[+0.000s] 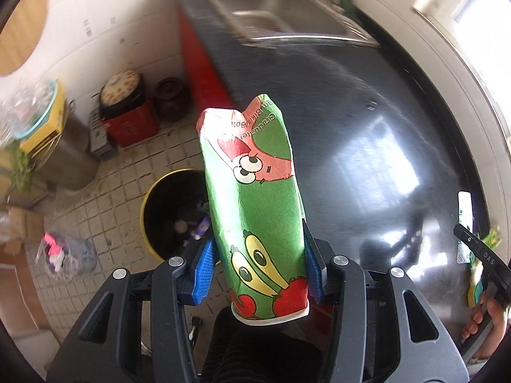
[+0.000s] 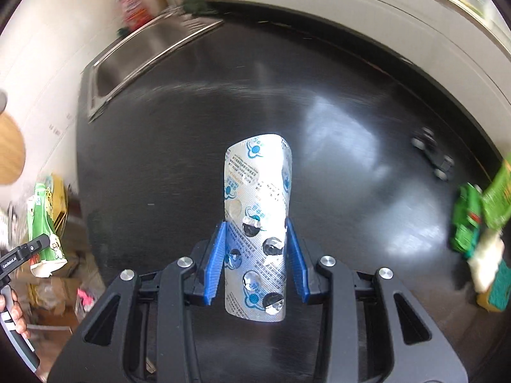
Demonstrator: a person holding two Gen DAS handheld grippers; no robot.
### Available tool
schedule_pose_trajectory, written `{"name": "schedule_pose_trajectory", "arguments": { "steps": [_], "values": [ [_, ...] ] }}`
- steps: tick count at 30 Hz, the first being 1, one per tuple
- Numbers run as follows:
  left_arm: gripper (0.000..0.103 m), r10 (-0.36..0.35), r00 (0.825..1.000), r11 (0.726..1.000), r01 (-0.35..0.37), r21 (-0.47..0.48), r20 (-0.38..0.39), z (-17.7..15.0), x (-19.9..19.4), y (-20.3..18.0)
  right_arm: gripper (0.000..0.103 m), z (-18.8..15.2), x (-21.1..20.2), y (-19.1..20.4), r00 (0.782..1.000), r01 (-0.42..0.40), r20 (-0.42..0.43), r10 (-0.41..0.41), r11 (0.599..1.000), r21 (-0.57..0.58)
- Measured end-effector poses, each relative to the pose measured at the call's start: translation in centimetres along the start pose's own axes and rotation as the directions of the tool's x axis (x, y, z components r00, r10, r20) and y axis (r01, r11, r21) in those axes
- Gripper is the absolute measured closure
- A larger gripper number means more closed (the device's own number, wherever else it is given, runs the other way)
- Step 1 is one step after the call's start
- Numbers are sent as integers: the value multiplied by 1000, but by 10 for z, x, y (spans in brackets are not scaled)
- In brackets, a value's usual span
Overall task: Collect trash
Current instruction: 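Carry the carton and blister pack in both grippers over the trash bin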
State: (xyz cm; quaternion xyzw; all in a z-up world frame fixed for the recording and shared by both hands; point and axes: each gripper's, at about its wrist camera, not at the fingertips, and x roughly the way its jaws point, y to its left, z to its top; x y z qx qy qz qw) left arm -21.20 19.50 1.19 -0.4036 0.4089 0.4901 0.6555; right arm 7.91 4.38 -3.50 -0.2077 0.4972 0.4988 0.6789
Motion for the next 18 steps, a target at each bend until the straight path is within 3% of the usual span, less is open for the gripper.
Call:
{"name": "schedule_pose_trajectory", "arguments": {
  "steps": [4, 8, 12, 18],
  "values": [
    [56, 18, 1000, 995, -17, -100, 6, -12, -10, 52, 65, 7, 15, 66, 997, -76, -29, 74, 991, -106],
    [56, 42, 999, 985, -40, -170, 10, -23, -17, 93, 65, 7, 23, 147, 986, -162, -65, 151, 956, -246],
    [56, 52, 999, 976, -53, -213, -6, -31, -15, 121, 65, 0, 28, 208, 979, -201, -100, 176, 913, -355],
    [56, 60, 997, 968, -69, -241, -42, -39, -1, 140, 65, -7, 48, 268, 969, -237, -167, 181, 871, -431]
  ]
}}
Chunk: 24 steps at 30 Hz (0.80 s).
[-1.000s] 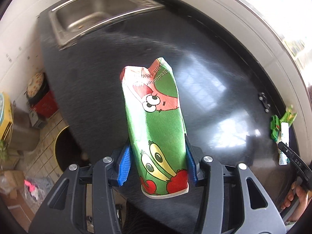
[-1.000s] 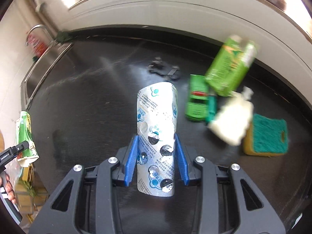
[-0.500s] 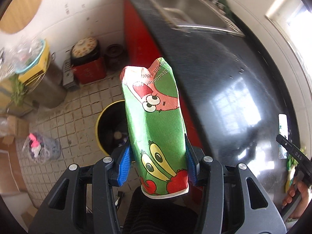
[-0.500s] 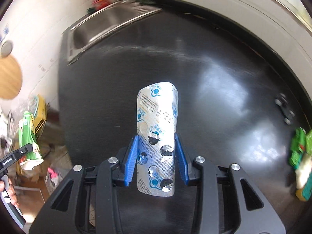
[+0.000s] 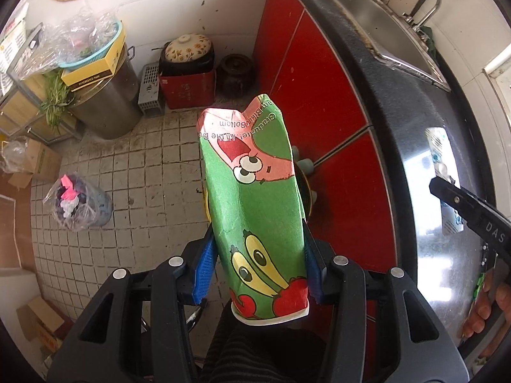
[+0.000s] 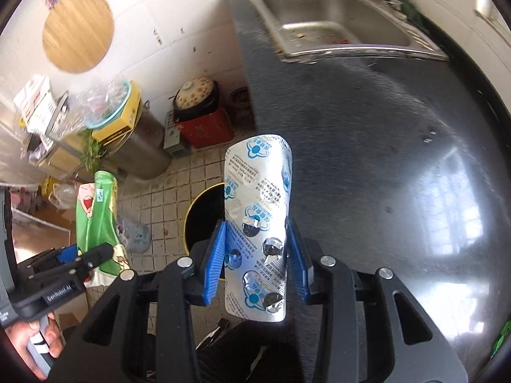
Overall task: Collect trash
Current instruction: 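Carry the carton and blister pack in both grippers over the trash bin, then open both grippers to drop the carton and blister pack into the bin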
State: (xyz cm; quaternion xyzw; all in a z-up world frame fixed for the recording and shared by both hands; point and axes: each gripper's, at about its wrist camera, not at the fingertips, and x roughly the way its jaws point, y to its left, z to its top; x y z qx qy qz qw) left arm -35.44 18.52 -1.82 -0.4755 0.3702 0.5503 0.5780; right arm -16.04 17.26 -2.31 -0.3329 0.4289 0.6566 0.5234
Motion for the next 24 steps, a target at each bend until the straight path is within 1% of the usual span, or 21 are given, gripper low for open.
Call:
{"name": "schedule_pose_trajectory", "arguments": {
  "steps": [2, 8, 16, 21, 23, 24],
  "values": [
    [56, 3, 1000, 1000, -3, -8, -10, -2, 5, 5, 65, 6, 12, 11, 1000, -7, -20, 6, 1000, -19],
    [56, 5, 999, 1000, -7, -28, -47, -5, 23, 12, 65, 9, 38, 39, 997, -22, -78, 16, 997, -70],
    [56, -16, 995, 999, 11, -52, -95, -6, 48, 13, 65, 15, 65, 54, 988, -54, -152, 40, 995, -90],
    [56, -33, 994, 997, 26, -67, -107, -8, 56, 12, 65, 21, 74, 60, 985, -50, -167, 33, 993, -103],
    [56, -46, 992, 997, 38, -71, -114, -8, 60, 14, 63, 23, 77, 62, 985, -61, -168, 45, 994, -94],
    [54, -61, 992, 996, 53, -72, -113, -8, 61, 13, 58, 24, 77, 63, 984, -78, -166, 62, 993, -89]
  ]
}}
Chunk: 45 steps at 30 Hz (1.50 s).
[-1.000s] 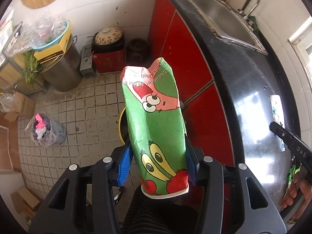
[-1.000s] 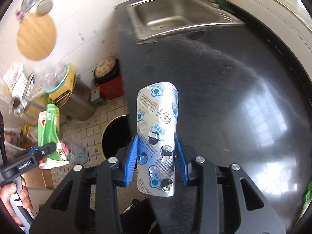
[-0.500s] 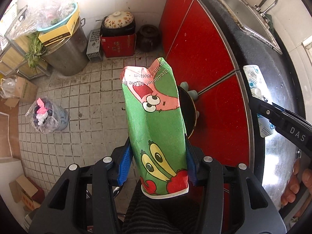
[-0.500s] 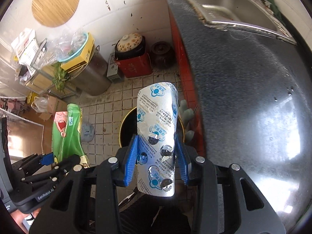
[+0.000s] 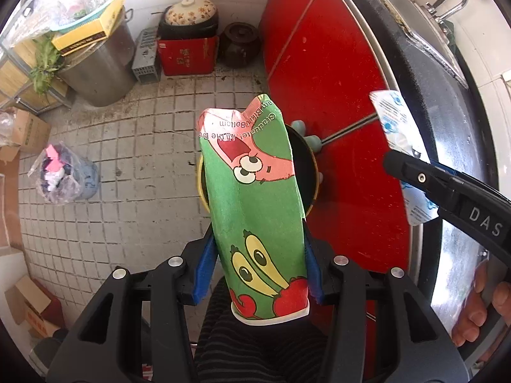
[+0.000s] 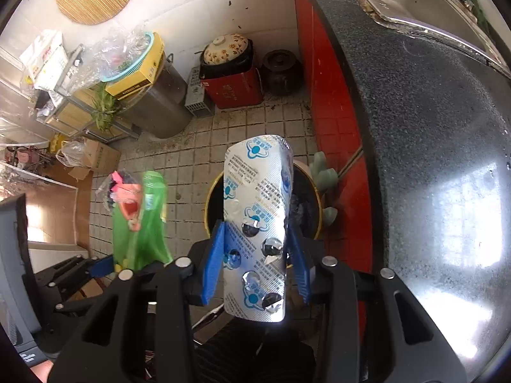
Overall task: Collect trash
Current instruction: 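Open both grippers to drop the carton and blister pack into the bin, then move both open grippers back over the countertop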
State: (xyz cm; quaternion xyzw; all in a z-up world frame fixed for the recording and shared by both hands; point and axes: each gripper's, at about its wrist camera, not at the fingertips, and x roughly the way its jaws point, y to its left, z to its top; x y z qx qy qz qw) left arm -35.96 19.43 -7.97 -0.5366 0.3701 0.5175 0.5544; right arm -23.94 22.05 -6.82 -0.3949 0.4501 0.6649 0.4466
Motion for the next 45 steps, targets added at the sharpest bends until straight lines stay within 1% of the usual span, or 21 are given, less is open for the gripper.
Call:
{"name": "schedule_pose_trajectory", "arguments": {
  "steps": [1, 2, 3, 4, 5, 7, 11, 12, 15, 17, 19, 22, 23, 25, 28, 31, 34, 36, 39, 41, 45],
  "values": [
    [54, -18, 1000, 1000, 18, -1, 0, 2, 0, 0, 53, 1, -1, 1, 1000, -16, 3, 16, 1000, 1],
    [46, -25, 1000, 1000, 25, -8, 4, 3, 0, 0, 52, 3, -5, 2, 999, -31, 16, 31, 1000, -1],
    [23, -38, 999, 999, 38, -20, 12, 5, 0, 2, 45, 4, -9, 3, 999, -34, 29, 34, 999, -3],
    [14, -46, 998, 998, 47, -35, 35, 7, -3, 3, 31, 5, -14, 3, 998, -36, 46, 36, 999, -5],
    [7, -39, 997, 998, 42, -43, 63, 9, -7, 4, 25, 7, -25, 2, 996, -35, 82, 35, 999, -4],
    [7, -29, 995, 998, 34, -54, 92, 13, -13, 4, 20, 9, -49, -6, 987, -19, 159, 17, 1000, 15],
    [7, -37, 996, 996, 43, -73, 85, 26, -17, -5, 15, 7, -91, -35, 969, -80, 242, 57, 993, 83],
    [7, -32, 995, 997, 38, -71, 91, 29, -18, -10, 14, 4, -102, -44, 963, -70, 268, 40, 992, 101],
    [7, -21, 992, 1000, 23, -14, 128, 38, -30, -41, 8, -23, -135, -86, 936, 16, 342, -83, 981, 194],
    [7, -9, 987, 996, -5, 85, 161, 42, -36, -77, 8, -61, -156, -134, 911, 85, 356, -209, 939, 332],
    [7, 10, 981, 976, -51, 210, 195, 43, -40, -118, 8, -103, -169, -174, 894, 137, 328, -305, 883, 449],
    [7, 27, 980, 923, -101, 372, 198, 35, -31, -179, 8, -198, -186, -242, 858, 244, 205, -470, 726, 644],
    [7, 21, 982, 905, -98, 413, 187, 29, -26, -196, 8, -242, -192, -266, 843, 287, 136, -521, 648, 705],
    [7, 3, 988, 868, -80, 491, 155, 16, -17, -233, 7, -312, -201, -291, 829, 310, 55, -557, 538, 784],
    [7, -30, 992, 799, -48, 599, 120, -15, -7, -285, 7, -435, -221, -315, 804, 336, -79, -589, 340, 878],
    [7, -42, 995, 722, -31, 691, 88, -53, 4, -328, 7, -516, -232, -319, 796, 335, -160, -583, 206, 919],
    [7, -53, 997, 675, -8, 738, 60, -83, 11, -362, 7, -588, -239, -318, 812, 302, -209, -545, 85, 950],
    [7, -65, 997, 645, 14, 764, 36, -100, 12, -383, 7, -612, -239, -315, 823, 284, -218, -524, 49, 957],
    [7, -70, 997, 582, 28, 813, 15, -126, 17, -420, 7, -638, -238, -316, 838, 270, -217, -501, 33, 962],
    [7, -71, 997, 540, 46, 840, -9, -142, 20, -439, 7, -648, -238, -318, 854, 258, -202, -480, 54, 965],
    [7, -50, 998, 474, 66, 878, -48, -172, 29, -469, 6, -645, -217, -332, 902, 257, -180, -393, 152, 954]
  ]
}}
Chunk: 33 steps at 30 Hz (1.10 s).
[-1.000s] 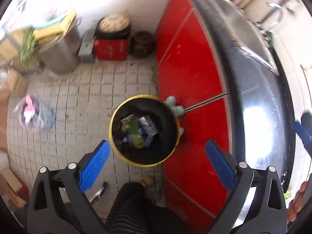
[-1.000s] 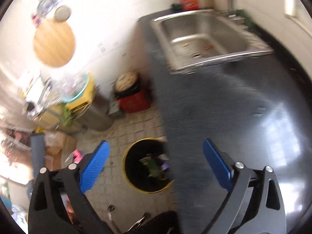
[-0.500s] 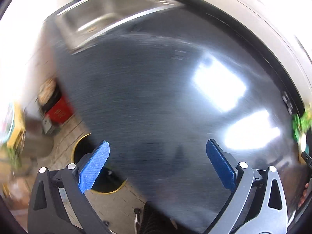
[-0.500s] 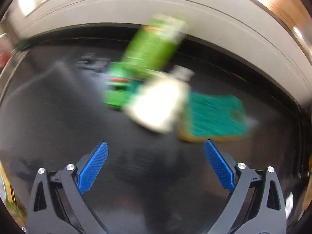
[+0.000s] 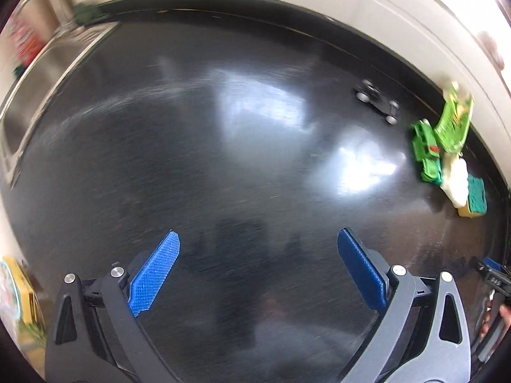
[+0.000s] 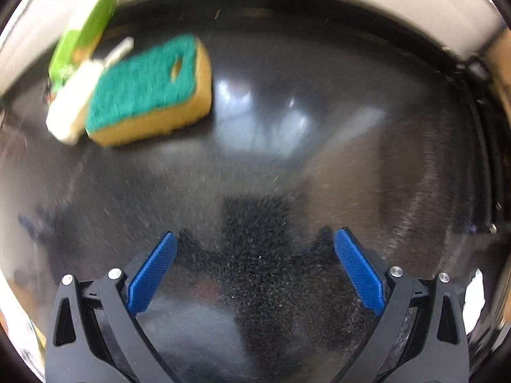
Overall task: Collect trash
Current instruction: 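Move both open grippers back over the countertop, then reach the right gripper to the green sponge while the left reaches the black toy chassis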
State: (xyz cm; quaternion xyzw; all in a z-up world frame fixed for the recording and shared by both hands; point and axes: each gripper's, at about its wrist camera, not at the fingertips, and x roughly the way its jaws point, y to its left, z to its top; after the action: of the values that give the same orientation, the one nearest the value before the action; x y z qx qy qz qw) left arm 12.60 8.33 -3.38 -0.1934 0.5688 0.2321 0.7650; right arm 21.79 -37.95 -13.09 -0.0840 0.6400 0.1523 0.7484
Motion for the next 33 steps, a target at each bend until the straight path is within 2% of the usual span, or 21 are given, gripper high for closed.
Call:
{"name": "schedule_pose_trajectory", "arguments": {
  "steps": [1, 7, 14, 17, 26, 29, 33],
  "values": [
    [7, 3, 1000, 1000, -3, 15, -13, 5, 7, -8, 5, 2, 0, 1, 1000, -3, 27, 3, 1000, -12],
    [7, 24, 999, 998, -22, 54, -49, 18, 32, -36, 5, 33, 8, 10, 999, -23, 22, 26, 993, -119],
    [7, 51, 995, 998, -47, 44, -80, 30, 56, -38, 5, 77, 11, 22, 998, -45, 40, 56, 968, -246],
    [7, 65, 994, 995, -58, 87, -83, 41, 63, -48, 5, 99, 14, 31, 997, -53, 38, 67, 954, -294],
    [7, 52, 993, 980, -31, 197, -103, 84, 80, -79, 5, 152, 20, 62, 997, -60, 33, 76, 939, -339],
    [6, 39, 992, 959, -4, 284, -117, 100, 85, -95, 5, 159, 21, 66, 997, -66, 21, 80, 924, -377],
    [6, 22, 989, 902, 44, 429, -147, 122, 93, -114, 5, 167, 22, 74, 996, -79, -11, 84, 883, -462]
  ]
}}
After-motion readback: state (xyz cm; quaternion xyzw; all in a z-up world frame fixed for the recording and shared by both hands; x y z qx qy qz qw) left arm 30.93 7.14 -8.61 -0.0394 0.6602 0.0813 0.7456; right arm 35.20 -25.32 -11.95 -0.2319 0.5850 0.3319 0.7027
